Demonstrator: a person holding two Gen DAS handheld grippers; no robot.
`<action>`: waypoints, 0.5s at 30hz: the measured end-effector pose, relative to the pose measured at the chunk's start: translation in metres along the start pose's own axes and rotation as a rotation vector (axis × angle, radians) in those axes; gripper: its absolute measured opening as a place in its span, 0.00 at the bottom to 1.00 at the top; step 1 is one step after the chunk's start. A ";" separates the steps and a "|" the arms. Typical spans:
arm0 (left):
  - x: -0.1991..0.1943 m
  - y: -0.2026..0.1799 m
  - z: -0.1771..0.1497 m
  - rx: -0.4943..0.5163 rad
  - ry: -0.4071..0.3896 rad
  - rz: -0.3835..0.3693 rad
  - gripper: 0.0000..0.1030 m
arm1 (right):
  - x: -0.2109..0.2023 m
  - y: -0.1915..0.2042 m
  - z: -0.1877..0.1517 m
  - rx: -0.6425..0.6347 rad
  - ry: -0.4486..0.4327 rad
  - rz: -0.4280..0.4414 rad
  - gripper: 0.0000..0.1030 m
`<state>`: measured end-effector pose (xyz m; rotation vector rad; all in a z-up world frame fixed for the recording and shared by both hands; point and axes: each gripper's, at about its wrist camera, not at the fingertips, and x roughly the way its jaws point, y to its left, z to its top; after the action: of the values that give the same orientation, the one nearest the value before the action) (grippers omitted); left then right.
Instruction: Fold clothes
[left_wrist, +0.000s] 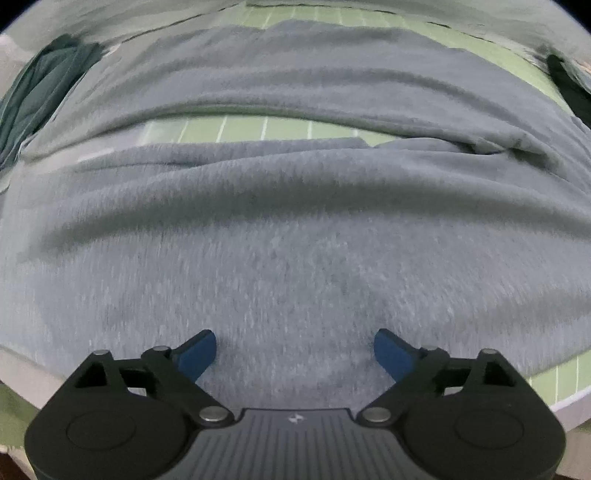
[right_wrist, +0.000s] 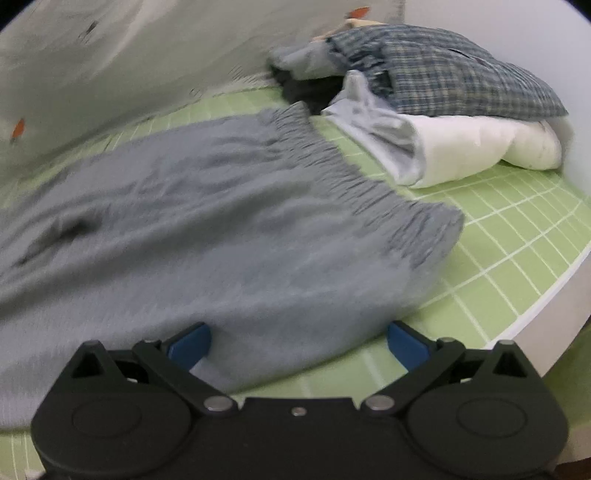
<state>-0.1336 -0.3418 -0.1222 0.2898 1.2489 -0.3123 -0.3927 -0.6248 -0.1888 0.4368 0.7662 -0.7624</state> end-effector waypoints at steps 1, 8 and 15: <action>0.001 0.000 0.001 -0.009 0.008 0.003 0.94 | 0.002 -0.005 0.004 0.021 -0.005 -0.006 1.00; 0.006 0.006 0.007 -0.065 0.069 0.003 1.00 | 0.026 -0.040 0.034 0.133 0.004 -0.112 0.99; 0.008 0.009 0.009 -0.089 0.095 -0.008 1.00 | 0.027 -0.057 0.048 0.167 -0.010 -0.093 0.40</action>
<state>-0.1197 -0.3371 -0.1266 0.2259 1.3543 -0.2515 -0.4005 -0.7034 -0.1830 0.5504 0.7204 -0.9195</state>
